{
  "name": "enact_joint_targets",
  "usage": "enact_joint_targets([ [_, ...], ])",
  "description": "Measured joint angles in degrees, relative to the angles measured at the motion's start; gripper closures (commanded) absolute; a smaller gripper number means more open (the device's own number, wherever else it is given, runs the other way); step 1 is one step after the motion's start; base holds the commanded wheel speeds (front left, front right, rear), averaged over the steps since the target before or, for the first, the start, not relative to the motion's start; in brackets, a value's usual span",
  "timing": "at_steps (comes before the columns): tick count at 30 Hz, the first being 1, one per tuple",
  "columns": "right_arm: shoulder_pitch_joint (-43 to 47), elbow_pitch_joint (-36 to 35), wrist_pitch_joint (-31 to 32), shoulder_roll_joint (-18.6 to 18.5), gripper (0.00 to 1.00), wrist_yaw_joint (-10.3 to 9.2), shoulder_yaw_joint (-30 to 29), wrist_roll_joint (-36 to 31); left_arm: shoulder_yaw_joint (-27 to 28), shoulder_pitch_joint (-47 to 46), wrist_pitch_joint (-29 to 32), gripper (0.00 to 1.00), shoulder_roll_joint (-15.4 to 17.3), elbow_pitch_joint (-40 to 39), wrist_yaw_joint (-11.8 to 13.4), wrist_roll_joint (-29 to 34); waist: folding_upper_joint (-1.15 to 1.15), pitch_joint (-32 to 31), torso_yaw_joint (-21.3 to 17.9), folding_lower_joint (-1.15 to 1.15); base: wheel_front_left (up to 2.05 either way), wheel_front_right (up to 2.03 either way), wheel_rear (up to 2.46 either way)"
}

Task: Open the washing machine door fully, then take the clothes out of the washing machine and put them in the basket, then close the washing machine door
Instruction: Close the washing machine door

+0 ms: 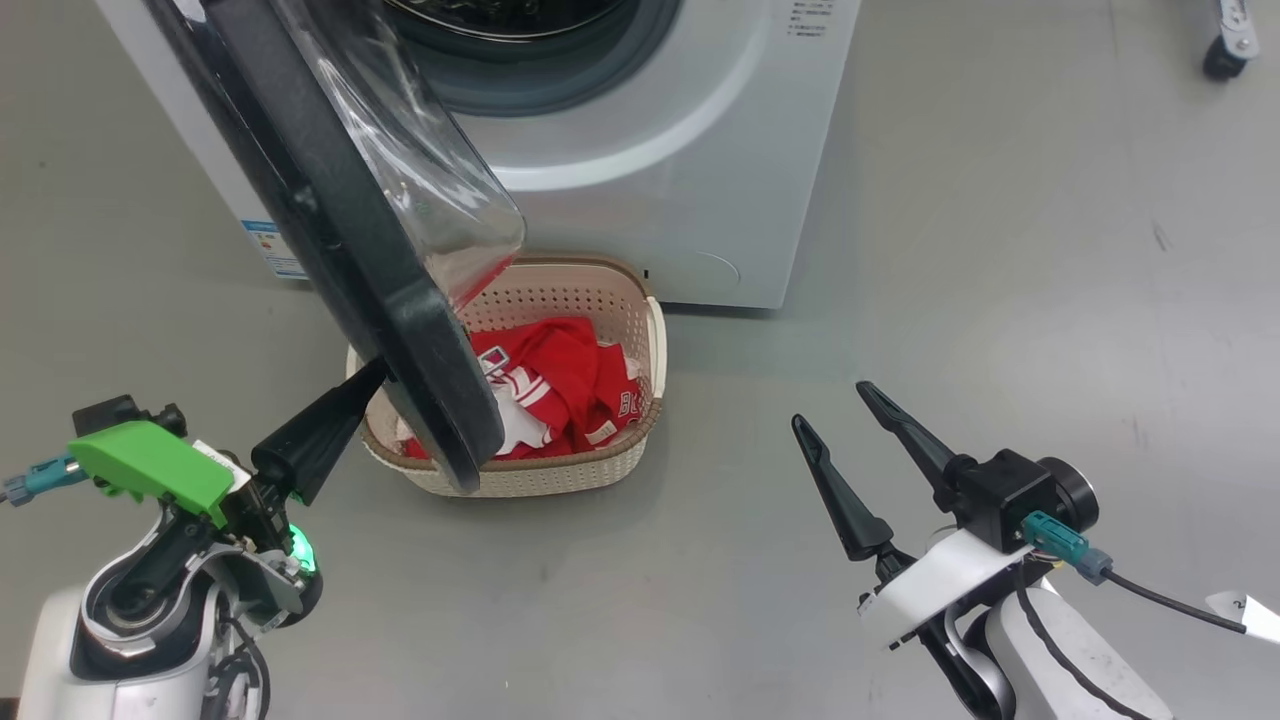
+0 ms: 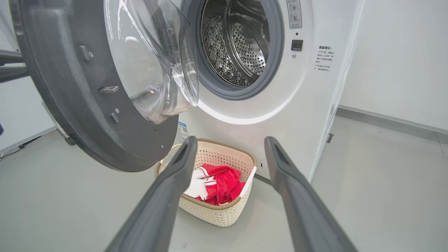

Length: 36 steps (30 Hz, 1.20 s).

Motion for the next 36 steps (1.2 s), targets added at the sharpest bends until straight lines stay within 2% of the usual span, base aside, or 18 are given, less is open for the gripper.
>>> enact_joint_targets([
  [12,-1.49,-0.03,0.00,0.58,0.00,0.02,-0.98,0.65,3.11,-3.05,-6.68,1.00,-1.46,0.29,0.02,-0.73,0.00,2.62,-8.30,0.00,0.00,0.00,0.00],
  [22,-2.34,0.02,0.00,1.42,0.00,0.03,-1.48,1.23,1.90,-6.54,-8.92,1.00,-1.76,0.93,-0.22,-0.74,0.00,4.51,-14.19,0.00,0.00,0.00,0.00],
  [36,-2.61,-0.18,0.00,1.79,0.00,0.05,-2.41,1.40,2.33,-11.97,-15.86,1.00,-2.34,4.44,-1.60,-1.41,0.00,6.36,-18.36,0.00,0.00,0.00,0.00],
])
